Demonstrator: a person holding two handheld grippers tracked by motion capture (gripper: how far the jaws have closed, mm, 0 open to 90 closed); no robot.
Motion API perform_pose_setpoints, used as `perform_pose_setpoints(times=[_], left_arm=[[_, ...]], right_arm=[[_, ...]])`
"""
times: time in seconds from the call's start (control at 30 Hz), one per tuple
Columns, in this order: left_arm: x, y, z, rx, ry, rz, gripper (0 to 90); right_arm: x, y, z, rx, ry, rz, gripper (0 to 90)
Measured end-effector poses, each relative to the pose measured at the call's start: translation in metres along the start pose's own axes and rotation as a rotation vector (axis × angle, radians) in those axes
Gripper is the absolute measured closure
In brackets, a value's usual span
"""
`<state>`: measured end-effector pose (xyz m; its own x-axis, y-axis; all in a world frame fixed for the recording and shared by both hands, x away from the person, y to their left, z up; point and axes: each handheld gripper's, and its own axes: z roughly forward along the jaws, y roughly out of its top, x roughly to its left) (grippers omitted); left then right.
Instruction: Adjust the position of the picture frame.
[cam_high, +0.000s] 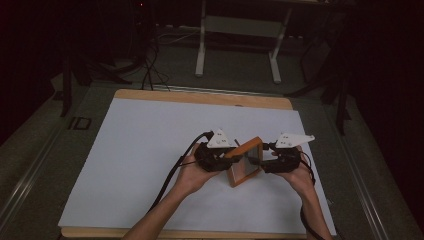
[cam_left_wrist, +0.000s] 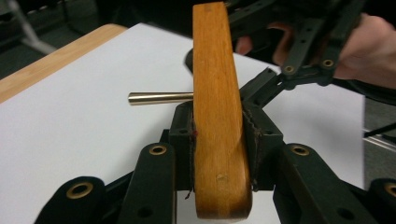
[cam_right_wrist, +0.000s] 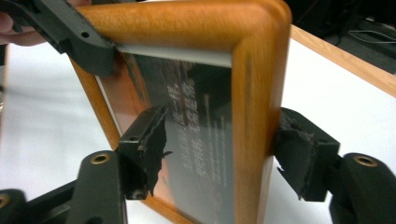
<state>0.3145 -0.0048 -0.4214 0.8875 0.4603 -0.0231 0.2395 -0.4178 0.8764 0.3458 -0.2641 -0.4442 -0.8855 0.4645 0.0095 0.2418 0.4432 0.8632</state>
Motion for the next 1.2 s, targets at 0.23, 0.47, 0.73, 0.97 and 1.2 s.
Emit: perform_pose_setpoints(times=[0.23, 0.47, 0.73, 0.97, 1.2], left_arm=[[-0.006, -0.01, 0.002, -0.045, 0.024, -0.006, 62.5], [-0.01, -0.033, 0.006, -0.09, 0.03, -0.051, 64.4], [-0.016, -0.042, 0.016, -0.061, 0.061, -0.048, 65.8], [-0.015, -0.046, 0.017, -0.076, 0.033, -0.022, 68.8], [-0.007, -0.051, 0.011, -0.111, -0.009, -0.042, 69.4]], right_arm=[[0.0, -0.006, -0.007, 0.004, -0.013, -0.01, 40.9], [-0.001, -0.013, -0.011, 0.005, -0.022, 0.001, 41.6], [0.0, -0.016, -0.013, 0.001, -0.02, 0.007, 41.4], [-0.002, -0.02, -0.011, -0.008, -0.002, 0.025, 40.2], [-0.006, -0.027, -0.005, -0.032, 0.043, 0.055, 43.2]])
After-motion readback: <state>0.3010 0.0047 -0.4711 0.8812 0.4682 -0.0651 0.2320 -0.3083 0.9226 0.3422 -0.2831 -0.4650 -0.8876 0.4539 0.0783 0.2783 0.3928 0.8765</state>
